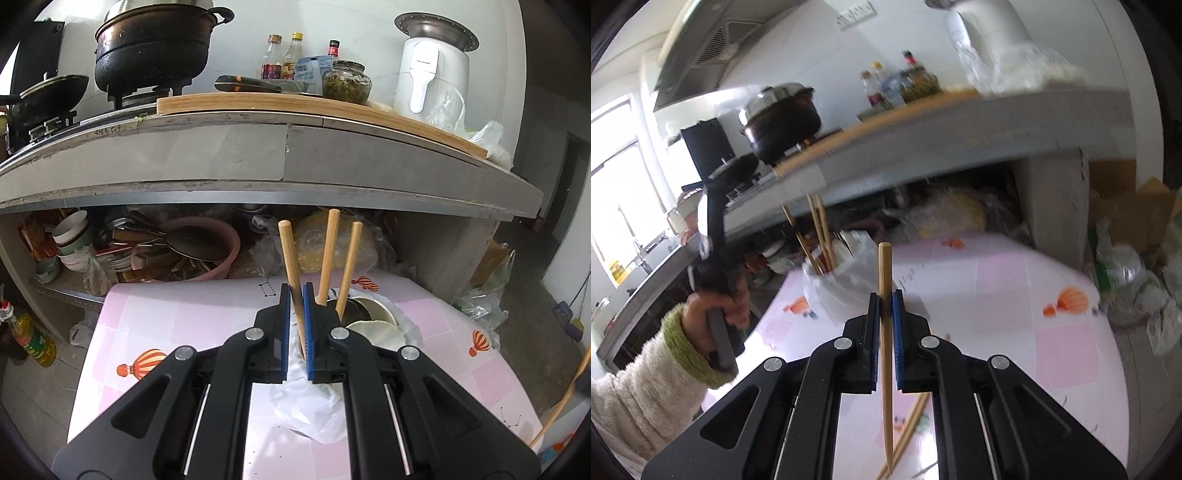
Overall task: Organize utensils
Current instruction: 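Lower the chopstick into the holder and open the left tool while the right tool holds its chopstick, then lower the chopstick into the holder and open the right tool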
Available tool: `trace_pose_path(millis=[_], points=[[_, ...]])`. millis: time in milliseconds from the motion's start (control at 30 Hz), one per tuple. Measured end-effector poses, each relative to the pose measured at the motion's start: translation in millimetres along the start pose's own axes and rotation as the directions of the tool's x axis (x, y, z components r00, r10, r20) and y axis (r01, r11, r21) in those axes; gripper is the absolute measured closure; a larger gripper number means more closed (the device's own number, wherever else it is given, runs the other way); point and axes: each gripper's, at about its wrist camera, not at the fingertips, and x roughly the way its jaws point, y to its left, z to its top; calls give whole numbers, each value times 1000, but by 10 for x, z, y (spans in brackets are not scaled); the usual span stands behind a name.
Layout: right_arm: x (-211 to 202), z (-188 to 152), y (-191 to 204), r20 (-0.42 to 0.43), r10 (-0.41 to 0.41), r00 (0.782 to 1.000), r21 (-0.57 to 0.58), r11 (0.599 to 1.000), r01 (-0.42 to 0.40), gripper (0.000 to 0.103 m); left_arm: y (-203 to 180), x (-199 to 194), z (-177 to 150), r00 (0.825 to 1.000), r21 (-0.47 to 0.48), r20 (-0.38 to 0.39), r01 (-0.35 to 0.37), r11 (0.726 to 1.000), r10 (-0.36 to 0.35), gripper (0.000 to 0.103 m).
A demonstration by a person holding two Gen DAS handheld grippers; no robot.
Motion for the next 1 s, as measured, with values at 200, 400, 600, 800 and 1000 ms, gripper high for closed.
trace_pose_path(millis=[200, 400, 600, 800, 1000], points=[[-20, 638, 295, 111, 91, 990, -99, 992, -80, 96, 31, 13, 34, 1000, -3, -27, -9, 1000, 9, 97], [162, 1263, 511, 196, 200, 960, -135, 975, -175, 96, 44, -1, 51, 999, -2, -42, -4, 1000, 3, 96], [560, 1563, 647, 209, 240, 948, -133, 967, -216, 96, 135, -15, 58, 999, -13, -49, -7, 1000, 7, 80], [985, 1638, 747, 198, 243, 949, -139, 966, -219, 96, 229, -153, 17, 1000, -20, -29, -4, 1000, 3, 67], [1269, 1521, 872, 181, 214, 960, -190, 965, -179, 96, 341, -417, -128, 1000, -30, 9, -8, 1000, 8, 52]])
